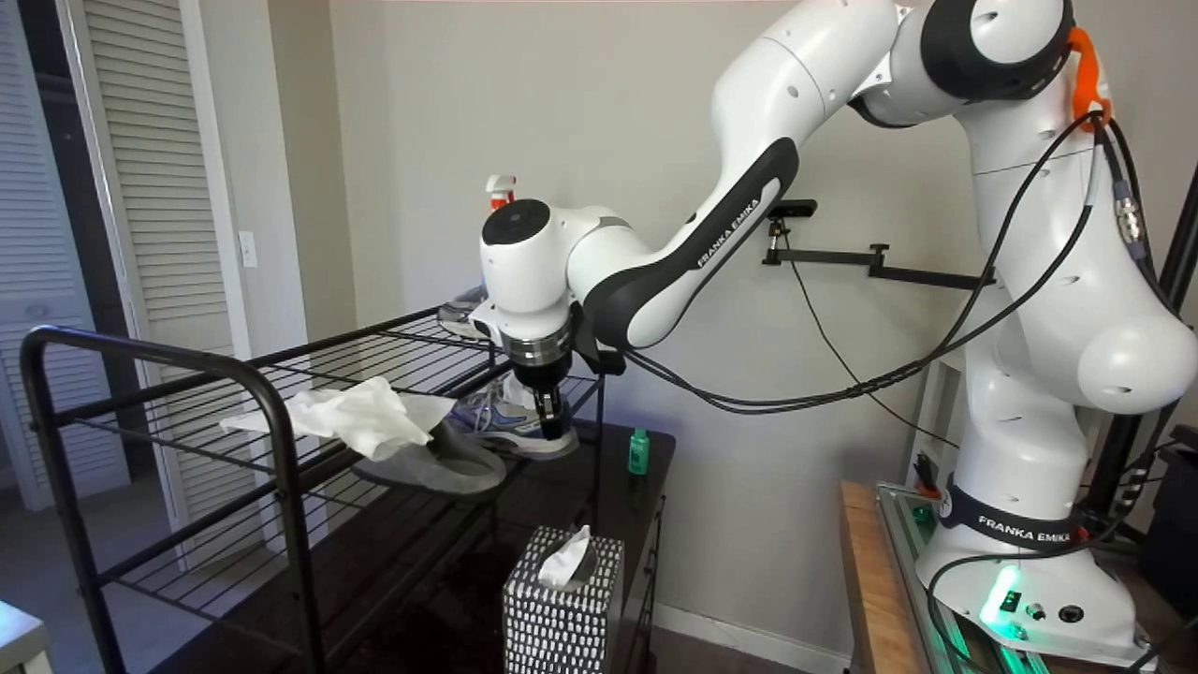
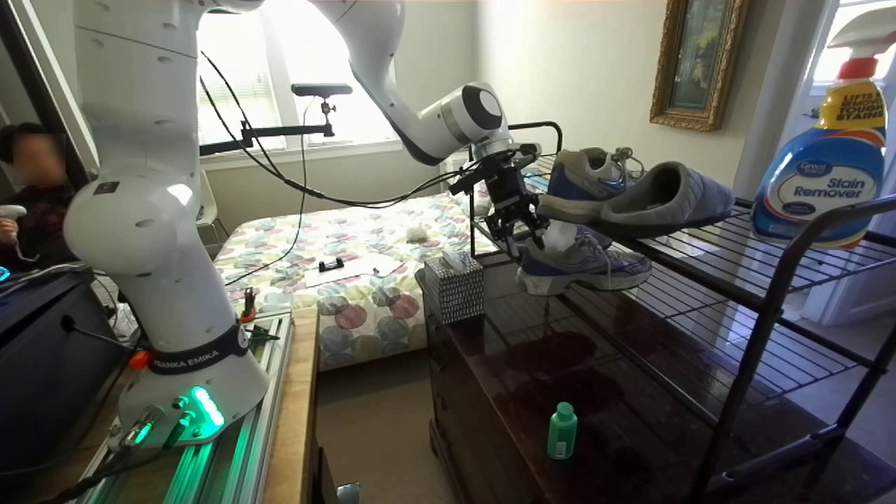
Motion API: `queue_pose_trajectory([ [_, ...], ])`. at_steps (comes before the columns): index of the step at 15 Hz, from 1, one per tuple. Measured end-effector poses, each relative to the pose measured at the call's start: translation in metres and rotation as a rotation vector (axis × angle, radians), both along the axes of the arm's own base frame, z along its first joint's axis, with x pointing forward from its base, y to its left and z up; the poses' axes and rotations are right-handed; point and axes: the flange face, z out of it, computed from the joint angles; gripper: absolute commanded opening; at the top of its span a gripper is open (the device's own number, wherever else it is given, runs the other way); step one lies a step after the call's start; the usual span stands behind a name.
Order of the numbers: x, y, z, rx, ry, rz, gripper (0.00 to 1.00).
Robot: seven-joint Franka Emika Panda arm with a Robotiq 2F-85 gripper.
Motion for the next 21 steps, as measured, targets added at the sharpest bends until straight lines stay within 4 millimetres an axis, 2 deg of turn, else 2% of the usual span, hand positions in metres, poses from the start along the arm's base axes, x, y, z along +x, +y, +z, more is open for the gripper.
queue_pose_trajectory([
  [5,-0.004,0.008,0.0,0.006,-0.017,-0.015,1.0],
  [10,-0.007,0.017,0.014,0.012,-0.064,-0.046,1.0],
  [17,-0.012,0.005,0.046,-0.006,-0.086,-0.123,1.0],
  [21,-0.028,0.004,0.054,0.083,-0.063,-0.137,1.0],
])
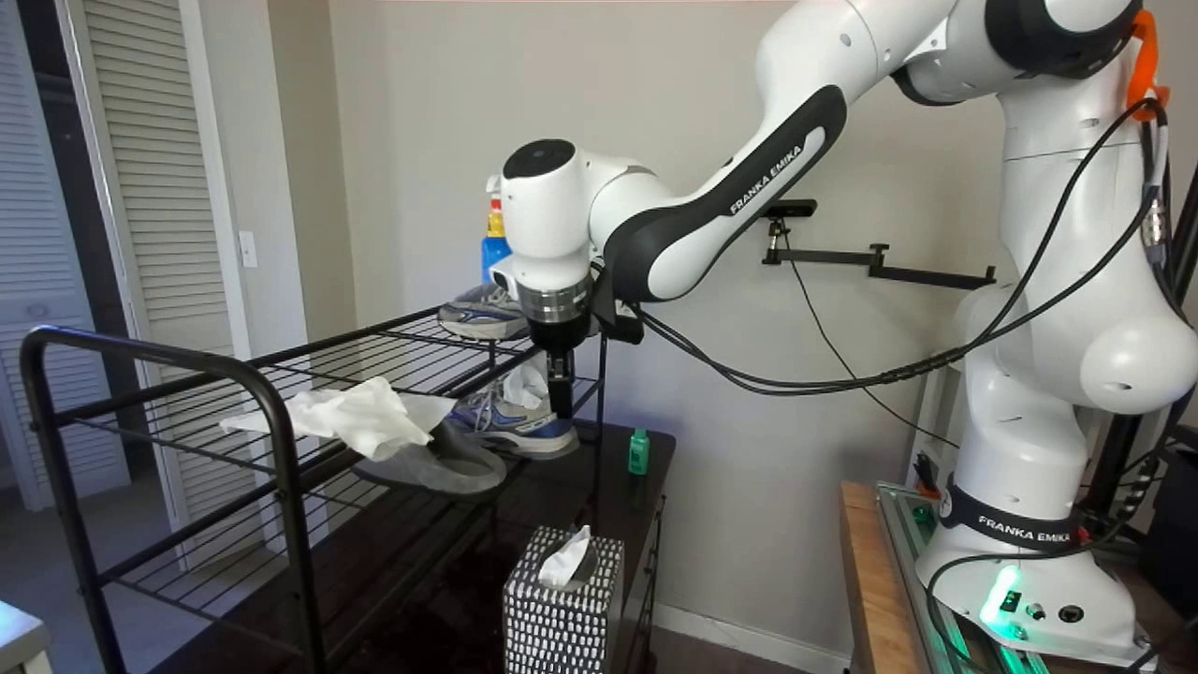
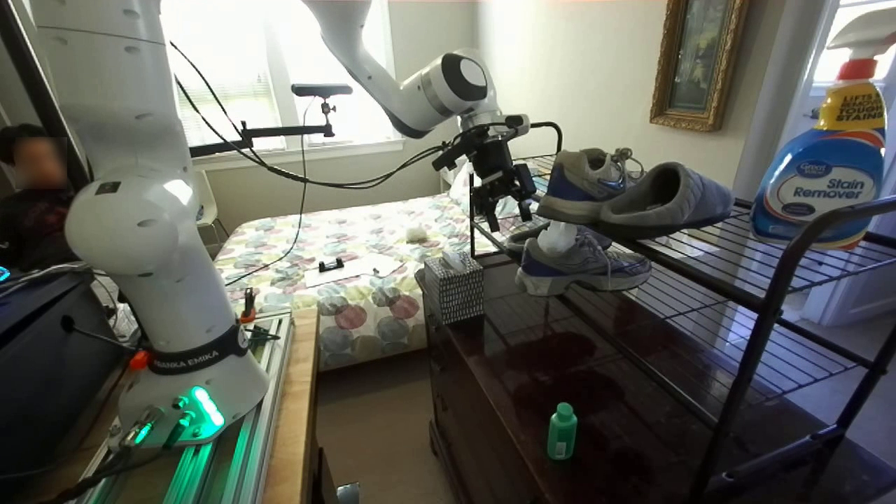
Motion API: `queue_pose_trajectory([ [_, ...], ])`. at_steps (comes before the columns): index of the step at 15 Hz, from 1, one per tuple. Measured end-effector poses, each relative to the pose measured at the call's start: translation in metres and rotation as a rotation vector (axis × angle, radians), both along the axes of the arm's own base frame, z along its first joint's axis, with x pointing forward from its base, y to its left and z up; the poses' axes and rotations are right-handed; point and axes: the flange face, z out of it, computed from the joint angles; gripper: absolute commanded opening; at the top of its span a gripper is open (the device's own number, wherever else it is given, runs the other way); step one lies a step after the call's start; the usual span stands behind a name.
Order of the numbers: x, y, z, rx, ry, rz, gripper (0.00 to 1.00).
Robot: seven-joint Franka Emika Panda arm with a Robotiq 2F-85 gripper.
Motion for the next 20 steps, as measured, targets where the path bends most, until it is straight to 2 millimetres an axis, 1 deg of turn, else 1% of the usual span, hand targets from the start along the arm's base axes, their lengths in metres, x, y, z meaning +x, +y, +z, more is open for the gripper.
queue_pose_trajectory([
  [3,-0.021,-0.008,0.006,0.119,0.013,-0.022,1.0],
  [6,-0.043,-0.022,0.007,0.261,0.04,0.027,1.0],
  [9,-0.054,-0.03,0.007,0.3,0.052,0.06,1.0],
  [11,-0.056,-0.03,0.007,0.301,0.052,0.063,1.0],
  [14,-0.051,-0.032,0.009,0.356,0.002,-0.011,1.0],
  [17,-0.044,-0.045,0.012,0.452,-0.071,-0.106,1.0],
  [20,-0.039,-0.061,0.012,0.529,-0.182,-0.185,1.0],
])
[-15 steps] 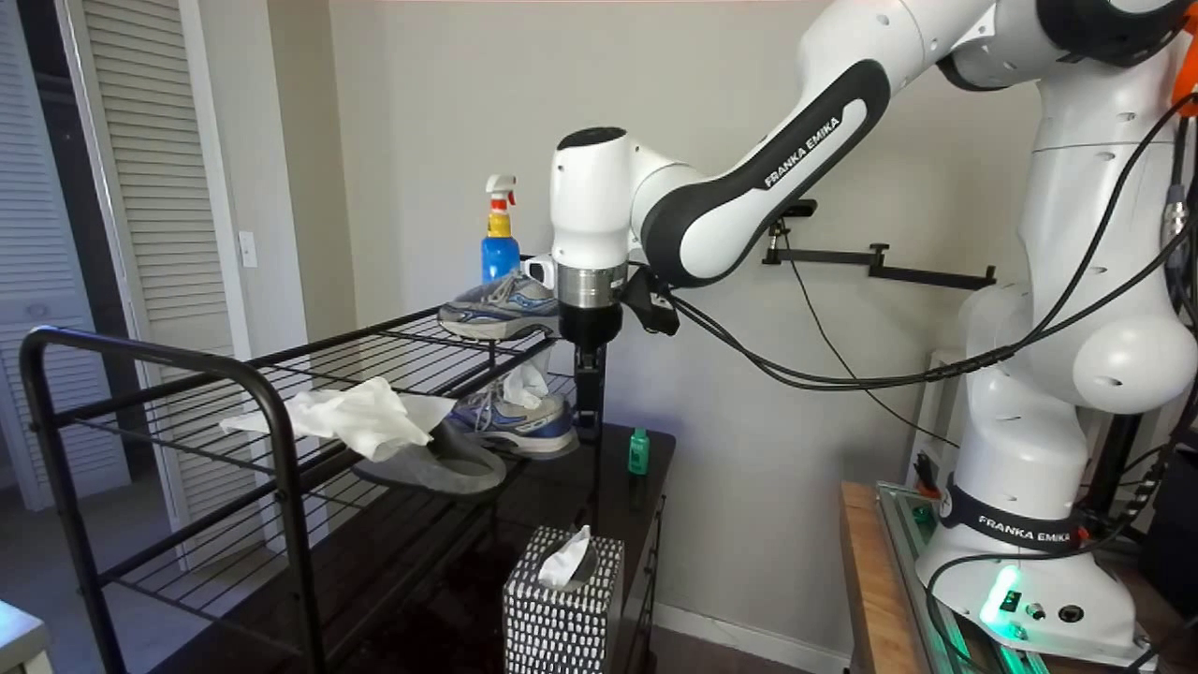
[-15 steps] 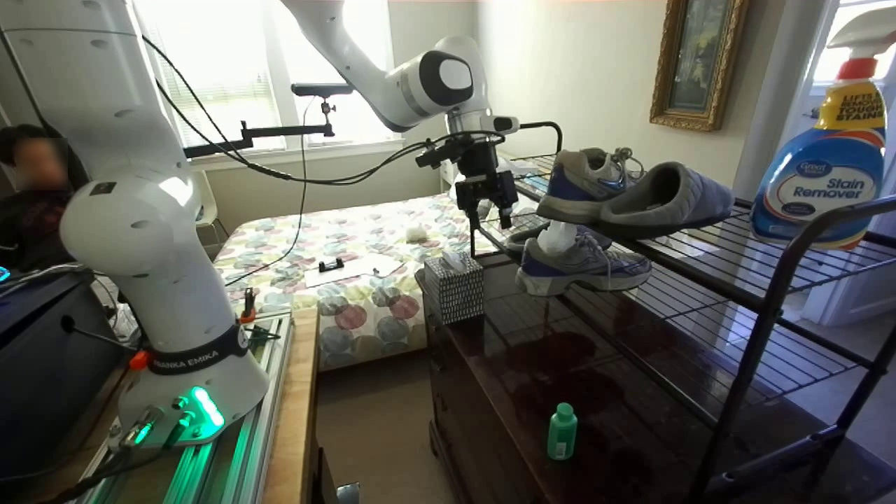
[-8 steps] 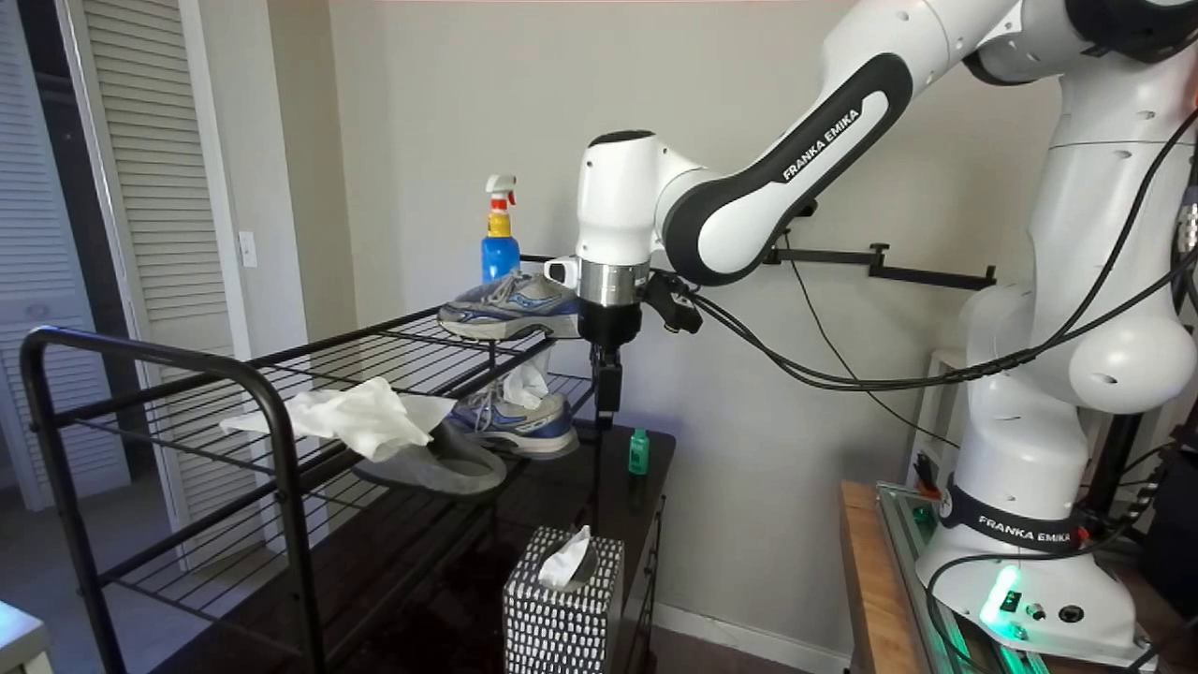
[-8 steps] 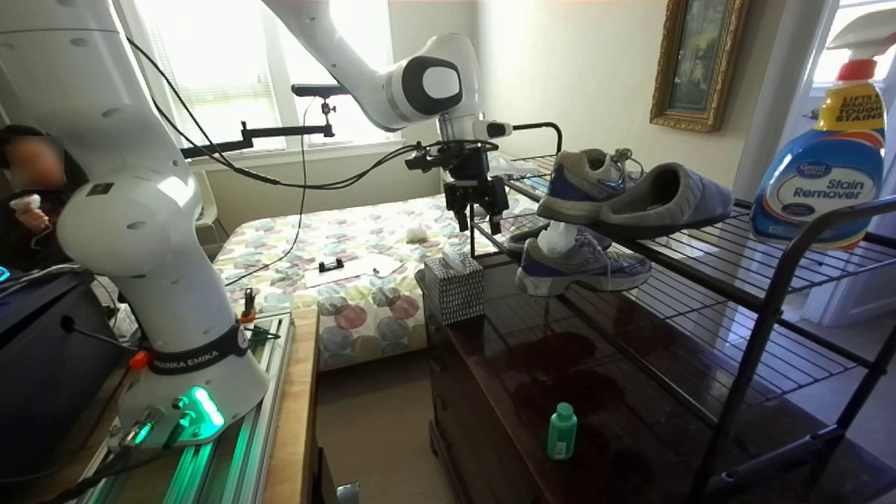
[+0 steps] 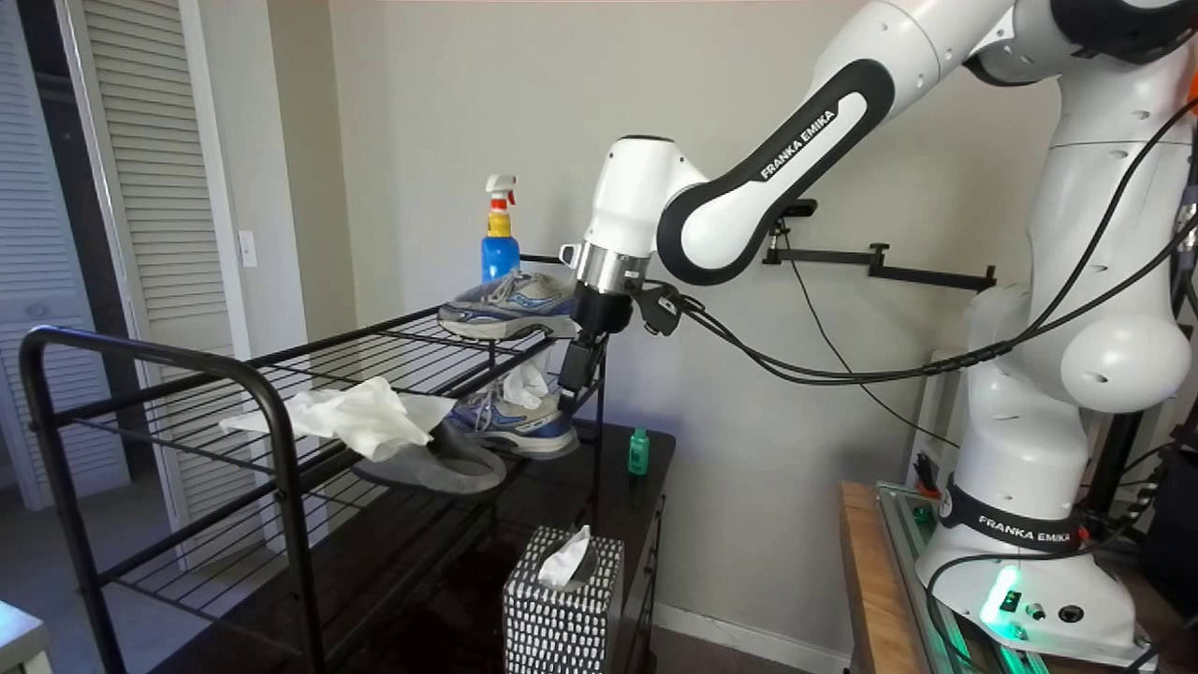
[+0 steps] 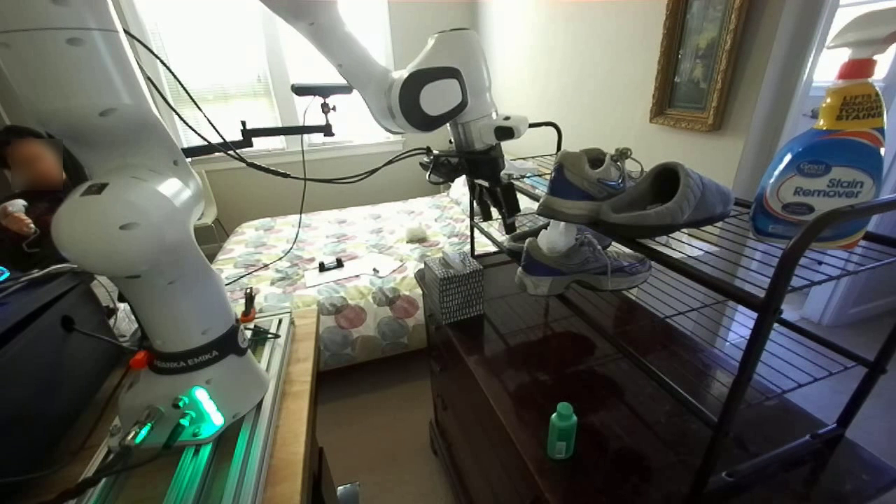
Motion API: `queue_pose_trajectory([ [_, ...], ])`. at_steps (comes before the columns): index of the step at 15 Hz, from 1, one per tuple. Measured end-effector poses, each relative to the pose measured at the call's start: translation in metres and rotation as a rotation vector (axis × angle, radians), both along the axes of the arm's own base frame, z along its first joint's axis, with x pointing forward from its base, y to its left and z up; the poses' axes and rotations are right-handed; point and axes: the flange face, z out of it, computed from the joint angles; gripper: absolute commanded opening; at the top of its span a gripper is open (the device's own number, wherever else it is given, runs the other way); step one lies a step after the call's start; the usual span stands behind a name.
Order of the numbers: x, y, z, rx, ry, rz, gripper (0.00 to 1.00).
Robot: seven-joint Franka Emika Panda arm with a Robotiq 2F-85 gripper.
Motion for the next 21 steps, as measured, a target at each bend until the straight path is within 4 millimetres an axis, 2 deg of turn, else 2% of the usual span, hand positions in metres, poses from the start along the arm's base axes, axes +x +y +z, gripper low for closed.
queue_pose_trajectory([
  [3,-0.004,-0.007,-0.003,0.061,-0.126,-0.08,1.0],
  [7,-0.017,-0.012,-0.01,0.06,-0.269,-0.079,1.0],
  [11,-0.023,-0.036,-0.004,-0.044,-0.303,-0.039,1.0],
  [16,-0.022,-0.036,-0.004,-0.032,-0.314,-0.042,1.0],
  [21,-0.019,-0.052,0.005,0.033,-0.391,-0.111,1.0],
])
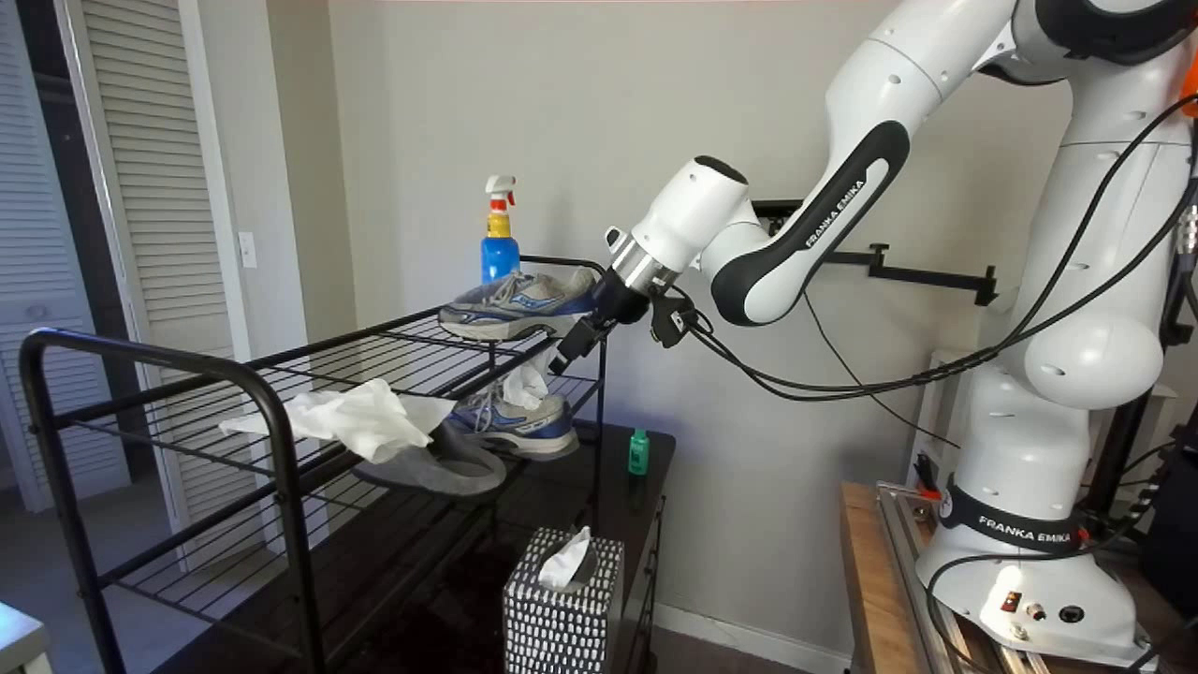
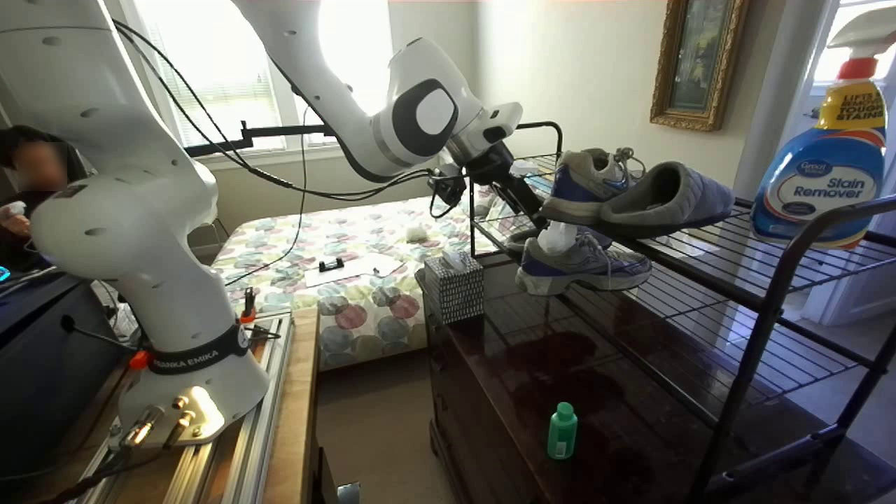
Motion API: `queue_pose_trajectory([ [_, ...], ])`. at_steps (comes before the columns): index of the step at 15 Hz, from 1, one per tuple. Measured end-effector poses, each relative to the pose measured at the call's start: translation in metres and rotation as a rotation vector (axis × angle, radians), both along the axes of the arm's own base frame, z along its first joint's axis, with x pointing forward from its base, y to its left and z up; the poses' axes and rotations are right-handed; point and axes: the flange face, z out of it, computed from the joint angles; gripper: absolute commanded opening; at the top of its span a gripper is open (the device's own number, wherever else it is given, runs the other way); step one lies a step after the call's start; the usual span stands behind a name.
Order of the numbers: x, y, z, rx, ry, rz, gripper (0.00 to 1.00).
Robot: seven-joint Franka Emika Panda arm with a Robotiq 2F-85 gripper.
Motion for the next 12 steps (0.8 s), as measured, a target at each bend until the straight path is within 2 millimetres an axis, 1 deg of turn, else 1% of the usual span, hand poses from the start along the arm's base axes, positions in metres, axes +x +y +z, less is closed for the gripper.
queue_pose_trajectory([
  [2,0.0,-0.006,-0.003,0.006,-0.001,-0.01,1.0],
  [4,-0.001,-0.006,-0.008,0.005,0.007,-0.004,1.0],
  [7,-0.003,-0.001,-0.018,0.013,0.012,0.024,1.0],
  [12,-0.004,0.005,-0.019,0.022,-0.015,0.074,1.0],
])
